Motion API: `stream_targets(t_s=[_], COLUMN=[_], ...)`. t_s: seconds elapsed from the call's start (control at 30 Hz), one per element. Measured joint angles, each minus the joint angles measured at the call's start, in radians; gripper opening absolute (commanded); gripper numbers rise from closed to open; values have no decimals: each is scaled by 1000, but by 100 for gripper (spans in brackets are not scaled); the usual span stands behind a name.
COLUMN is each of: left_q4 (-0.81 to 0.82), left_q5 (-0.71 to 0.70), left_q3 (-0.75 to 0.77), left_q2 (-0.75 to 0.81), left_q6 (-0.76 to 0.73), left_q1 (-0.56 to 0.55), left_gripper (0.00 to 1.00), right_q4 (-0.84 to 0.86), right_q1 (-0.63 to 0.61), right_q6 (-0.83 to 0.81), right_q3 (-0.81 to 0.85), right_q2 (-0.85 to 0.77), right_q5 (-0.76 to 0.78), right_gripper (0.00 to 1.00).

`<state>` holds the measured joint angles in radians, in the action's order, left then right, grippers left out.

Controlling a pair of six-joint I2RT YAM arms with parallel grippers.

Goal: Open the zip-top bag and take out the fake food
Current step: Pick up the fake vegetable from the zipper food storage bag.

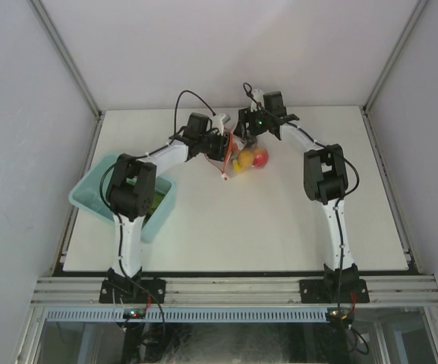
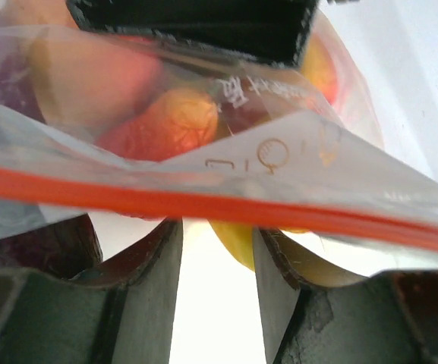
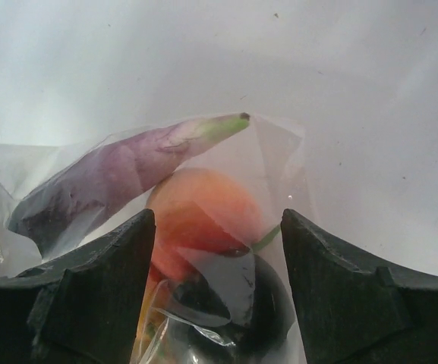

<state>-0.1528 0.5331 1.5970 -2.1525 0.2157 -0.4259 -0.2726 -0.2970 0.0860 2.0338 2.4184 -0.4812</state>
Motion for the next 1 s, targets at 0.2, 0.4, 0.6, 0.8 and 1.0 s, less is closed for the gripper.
stream_targets(t_s=[0.2, 0.4, 0.6, 0.8, 1.0], left_q4=[-16, -36, -43, -66, -93], left_q5=[-67, -217, -316, -399, -507], left_q3=[-33, -70, -84, -90, -90], left_q2=[62, 141, 185, 187, 187], left_q6=[1, 2, -5, -29, -70], left_q1=[0, 3, 3, 3, 3], left_gripper=[50, 55, 66, 69, 69], right_q4=[20, -20, -51, -96, -132], right_q1=[6, 1, -14, -25, -30], right_q6=[3, -3, -19, -38, -50], right_q3=[-6, 36, 118, 153, 153], right_q2=[-6, -4, 13, 46, 58], right_q5=[-18, -15, -6, 1, 4], right_gripper=[66, 63, 62, 61, 61])
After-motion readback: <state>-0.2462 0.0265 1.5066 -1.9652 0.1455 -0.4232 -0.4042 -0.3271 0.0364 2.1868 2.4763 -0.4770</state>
